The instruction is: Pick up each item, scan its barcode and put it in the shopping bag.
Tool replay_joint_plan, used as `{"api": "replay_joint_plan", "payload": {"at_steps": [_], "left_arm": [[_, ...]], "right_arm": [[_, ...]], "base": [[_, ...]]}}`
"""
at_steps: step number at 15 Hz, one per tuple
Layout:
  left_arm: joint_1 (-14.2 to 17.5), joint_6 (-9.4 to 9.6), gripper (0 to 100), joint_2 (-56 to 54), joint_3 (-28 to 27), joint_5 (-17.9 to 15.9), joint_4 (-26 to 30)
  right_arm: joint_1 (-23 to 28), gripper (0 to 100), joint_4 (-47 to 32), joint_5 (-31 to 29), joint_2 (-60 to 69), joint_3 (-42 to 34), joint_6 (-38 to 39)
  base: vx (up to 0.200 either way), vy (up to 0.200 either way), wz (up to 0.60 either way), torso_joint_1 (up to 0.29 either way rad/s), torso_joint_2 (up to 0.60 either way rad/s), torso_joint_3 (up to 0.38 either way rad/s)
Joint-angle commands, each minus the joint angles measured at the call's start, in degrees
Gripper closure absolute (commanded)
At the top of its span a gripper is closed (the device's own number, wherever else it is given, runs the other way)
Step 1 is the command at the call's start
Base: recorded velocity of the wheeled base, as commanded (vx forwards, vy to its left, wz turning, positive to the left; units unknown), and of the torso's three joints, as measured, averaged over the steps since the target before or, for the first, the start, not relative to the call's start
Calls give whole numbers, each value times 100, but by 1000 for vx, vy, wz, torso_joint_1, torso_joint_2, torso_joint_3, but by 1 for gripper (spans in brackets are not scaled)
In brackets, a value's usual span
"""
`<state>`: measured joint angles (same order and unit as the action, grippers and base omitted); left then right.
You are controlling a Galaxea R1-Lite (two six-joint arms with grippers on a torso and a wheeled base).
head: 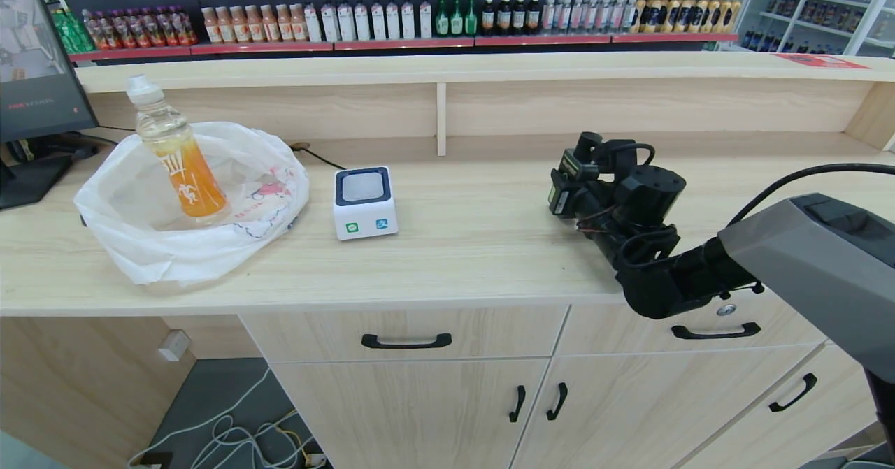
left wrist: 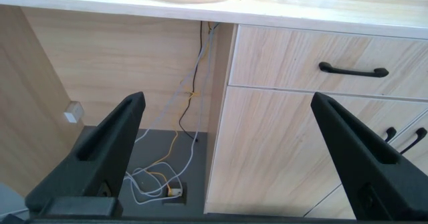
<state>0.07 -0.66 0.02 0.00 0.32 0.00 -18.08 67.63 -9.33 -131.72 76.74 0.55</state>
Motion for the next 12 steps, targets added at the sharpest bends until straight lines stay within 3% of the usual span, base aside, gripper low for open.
{"api": "replay_joint_plan", "payload": {"at_steps": [1,7,12], "left_arm": [[1,-4,0,-2,0,3,0],[1,-4,0,-2,0,3,0],[1,-4,0,-2,0,3,0]], "right_arm": [[-3,100,4,-8,129,-19,7],[-99,100,-5,-34,718,-186,-28],[-302,100,250,-43,1535,-1328,-99]], "base": [[0,0,0,0,0,0],[0,0,0,0,0,0],[0,0,0,0,0,0]]}}
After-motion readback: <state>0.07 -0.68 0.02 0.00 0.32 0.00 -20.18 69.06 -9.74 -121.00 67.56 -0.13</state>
